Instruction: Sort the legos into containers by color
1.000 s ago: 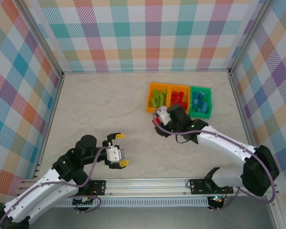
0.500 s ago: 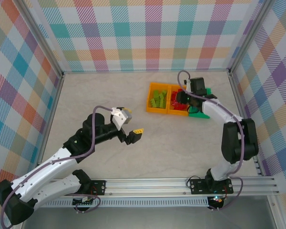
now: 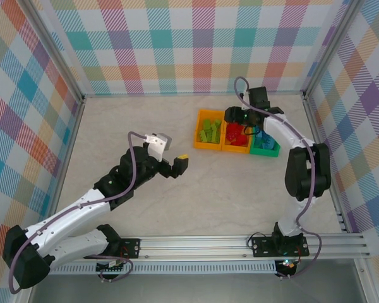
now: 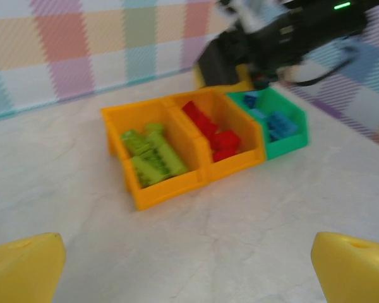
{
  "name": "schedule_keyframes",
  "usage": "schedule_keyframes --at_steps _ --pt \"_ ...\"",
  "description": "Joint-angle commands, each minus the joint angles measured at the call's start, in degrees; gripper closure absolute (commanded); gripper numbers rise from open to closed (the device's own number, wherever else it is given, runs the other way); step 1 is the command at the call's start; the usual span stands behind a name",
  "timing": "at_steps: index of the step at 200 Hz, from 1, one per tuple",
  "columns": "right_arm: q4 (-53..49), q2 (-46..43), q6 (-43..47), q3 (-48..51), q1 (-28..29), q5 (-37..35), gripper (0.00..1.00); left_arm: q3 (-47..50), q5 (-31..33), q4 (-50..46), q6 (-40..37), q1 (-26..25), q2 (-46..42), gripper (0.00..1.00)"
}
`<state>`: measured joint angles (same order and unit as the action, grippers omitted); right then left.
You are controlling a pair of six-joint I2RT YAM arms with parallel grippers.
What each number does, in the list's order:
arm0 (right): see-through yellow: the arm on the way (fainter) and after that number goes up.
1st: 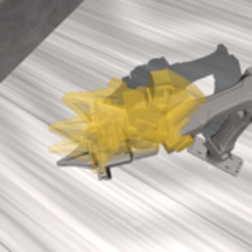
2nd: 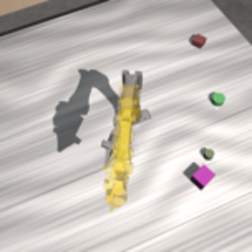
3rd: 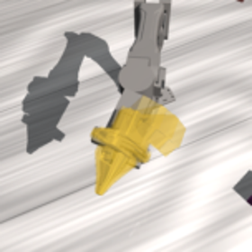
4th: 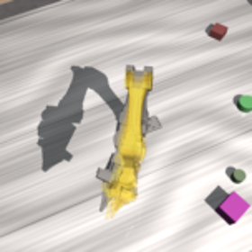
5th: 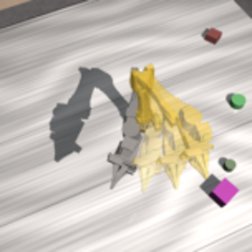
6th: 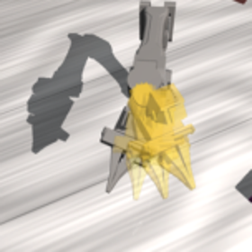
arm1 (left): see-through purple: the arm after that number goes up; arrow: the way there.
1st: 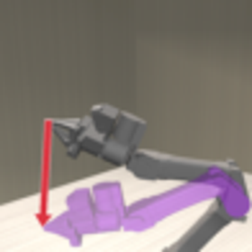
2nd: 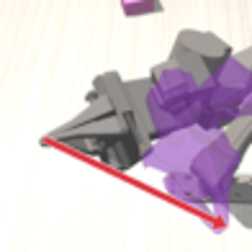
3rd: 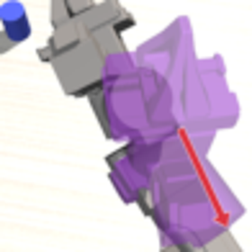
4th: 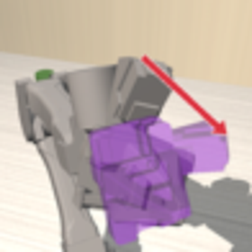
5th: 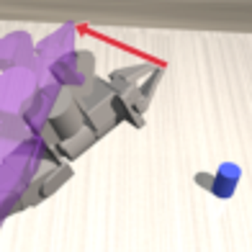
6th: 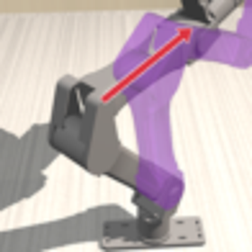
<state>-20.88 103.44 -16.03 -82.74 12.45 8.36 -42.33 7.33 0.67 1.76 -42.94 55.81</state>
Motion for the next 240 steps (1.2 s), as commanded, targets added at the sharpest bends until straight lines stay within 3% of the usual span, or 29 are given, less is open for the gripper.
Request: schedule_keyframes --at_steps 1,21,44,68,98,145,164,170,178,184,214,240 --pt "-2.6 -9.4 0.7 4.8 0.1 -2.3 0.28 -1.6 16.1 -4.2 2.3 0.9 0.6 0.00" --pt "-0.5 -17.9 0.0 14.5 -0.7 -6.7 0.14 -2.8 26.9 -9.1 1.8 3.3 1.7 0.00" --pt "3.3 -26.9 -0.4 25.5 -2.7 -11.2 0.00 -1.0 32.0 -10.2 -1.3 8.1 2.8 0.00" --pt "4.3 -31.2 0.4 32.2 -6.0 -16.5 0.00 3.2 30.9 -8.0 -1.5 14.0 2.7 0.00" --pt "6.2 -28.7 0.2 36.0 -8.5 -27.1 0.00 9.6 27.5 -2.3 -1.0 20.8 2.0 0.00" --pt "31.4 -21.4 0.3 45.3 -9.1 -36.6 0.00 15.6 23.2 9.7 -0.8 27.7 5.7 0.00" --pt "47.1 -17.4 7.2 49.2 -9.1 -34.8 0.00 15.0 21.7 11.9 -1.5 28.9 9.6 0.00" --pt "44.8 -16.6 7.3 47.7 -9.4 -34.1 0.00 14.7 21.6 12.5 -1.7 29.0 10.8 0.00" --pt "49.6 -14.2 8.9 47.9 -10.0 -31.3 0.00 14.8 21.4 14.1 -1.9 29.3 12.4 0.00" --pt "45.0 -14.1 8.9 46.2 -10.2 -28.8 0.00 15.2 21.0 16.2 -1.9 29.7 13.5 0.00" --pt "42.5 -11.2 15.6 42.4 -11.0 -10.2 0.00 17.6 14.1 27.3 -1.8 32.3 19.5 0.00" --pt "41.2 -10.4 16.0 41.3 -10.9 -10.6 0.00 16.7 11.7 31.6 -3.6 33.1 23.7 0.00"
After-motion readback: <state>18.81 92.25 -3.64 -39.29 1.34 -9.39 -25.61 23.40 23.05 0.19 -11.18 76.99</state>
